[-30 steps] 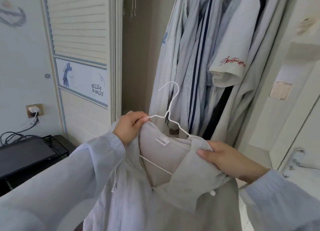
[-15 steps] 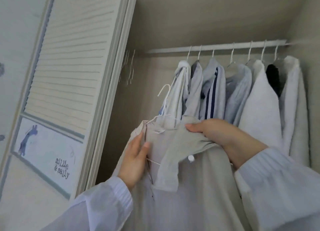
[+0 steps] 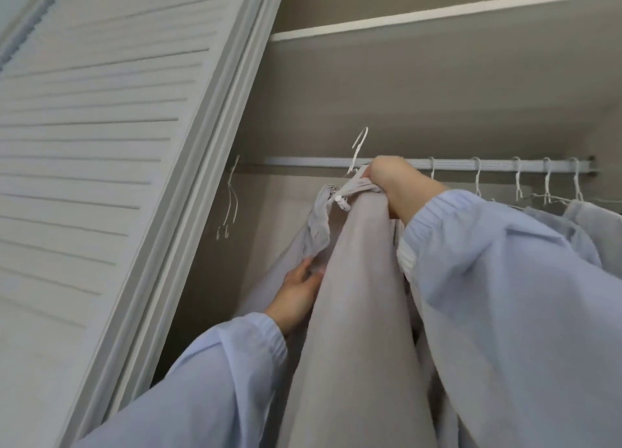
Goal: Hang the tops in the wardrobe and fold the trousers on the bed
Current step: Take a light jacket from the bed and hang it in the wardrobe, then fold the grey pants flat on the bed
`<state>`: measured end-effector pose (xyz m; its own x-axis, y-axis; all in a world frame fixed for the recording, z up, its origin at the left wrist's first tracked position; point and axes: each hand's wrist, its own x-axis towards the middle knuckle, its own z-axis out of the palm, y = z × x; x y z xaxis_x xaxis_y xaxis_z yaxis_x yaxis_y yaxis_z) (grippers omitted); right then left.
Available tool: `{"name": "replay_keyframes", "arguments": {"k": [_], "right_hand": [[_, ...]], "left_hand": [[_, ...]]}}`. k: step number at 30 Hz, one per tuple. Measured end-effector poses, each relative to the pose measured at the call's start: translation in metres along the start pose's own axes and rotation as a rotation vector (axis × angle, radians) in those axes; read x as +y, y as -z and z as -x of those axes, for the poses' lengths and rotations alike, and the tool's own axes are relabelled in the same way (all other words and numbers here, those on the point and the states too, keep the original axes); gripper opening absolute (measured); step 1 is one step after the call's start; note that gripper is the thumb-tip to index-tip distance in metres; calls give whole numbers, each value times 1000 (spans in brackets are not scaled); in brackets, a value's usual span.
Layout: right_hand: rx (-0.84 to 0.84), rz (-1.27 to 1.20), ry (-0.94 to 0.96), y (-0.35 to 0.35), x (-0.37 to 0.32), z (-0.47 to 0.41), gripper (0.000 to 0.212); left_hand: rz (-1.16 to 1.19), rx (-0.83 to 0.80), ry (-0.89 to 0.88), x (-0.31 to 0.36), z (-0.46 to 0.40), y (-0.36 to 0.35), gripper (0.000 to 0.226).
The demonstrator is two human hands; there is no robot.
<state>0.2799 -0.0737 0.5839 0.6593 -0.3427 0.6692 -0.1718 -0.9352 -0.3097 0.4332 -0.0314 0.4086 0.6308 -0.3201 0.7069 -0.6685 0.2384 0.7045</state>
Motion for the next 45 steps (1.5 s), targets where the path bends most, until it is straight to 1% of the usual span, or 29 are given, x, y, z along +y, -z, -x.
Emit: {"name": "replay_keyframes", "arguments": {"k": [1, 3, 4, 5, 9, 12, 13, 14, 16, 17, 20, 23, 24, 26, 28, 30, 32, 34, 36, 39, 42, 45], "right_hand": [[48, 163, 19, 0, -4, -8, 23], [84, 308, 53, -3, -10, -29, 34], [102, 349, 63, -7, -12, -36, 35], [107, 376, 74, -13, -13, -45, 36], [113, 416, 110, -35, -13, -76, 39], [30, 459, 55, -53, 0, -92, 39], [15, 449, 23, -59, 6, -94, 39], [9, 433, 5, -64, 11, -92, 39], [31, 405, -22, -69, 22, -83, 41], [49, 374, -37, -71, 26, -79, 42], [115, 278, -30, -67, 32, -63, 41], [161, 108, -27, -66, 32, -49, 38], [172, 51, -15, -68, 32, -42, 36], [224, -14, 43, -77, 35, -21, 38], [342, 25, 161, -90, 43, 11, 45], [447, 56, 342, -106, 49, 60, 49], [470, -81, 458, -123, 49, 119, 47], [426, -332, 495, -142, 47, 183, 40], [354, -570, 532, -161, 41, 254, 30], [237, -834, 609, -176, 26, 359, 23], [22, -978, 696, -175, 6, 461, 23], [-232, -1110, 780, -156, -17, 569, 26]], "left_hand": [[6, -7, 3, 7, -12, 2, 50], [35, 2, 32, 21, -35, 6, 45], [59, 8, 50, 26, -46, 9, 43], [83, 22, 62, 30, -56, 11, 43], [137, 11, 86, 29, -72, 16, 60], [104, -10, 142, 17, -67, 17, 71], [73, -12, 172, 13, -65, 18, 77], [35, -6, 203, 10, -62, 20, 76], [-25, 19, 276, 6, -57, 22, 55], [-47, 28, 309, 6, -55, 24, 48], [-144, 38, 334, 13, -44, 26, 38], [-218, 15, 348, 22, -25, 24, 19], [-246, 0, 350, 26, -15, 23, 20], [-324, -24, 348, 31, 10, 21, 29], [-500, 23, 269, 37, 43, 21, 35], [-787, 97, 129, 46, 89, 26, 34], [-1075, 125, -7, 56, 144, 30, 32], [-1247, 145, -27, 64, 209, 33, 29], [-1351, 221, 10, 72, 284, 37, 31], [-1504, 408, 111, 96, 408, 39, 31], [-1667, 527, 353, 136, 536, 36, 28], [-1748, 692, 635, 187, 657, 24, 25]]}}
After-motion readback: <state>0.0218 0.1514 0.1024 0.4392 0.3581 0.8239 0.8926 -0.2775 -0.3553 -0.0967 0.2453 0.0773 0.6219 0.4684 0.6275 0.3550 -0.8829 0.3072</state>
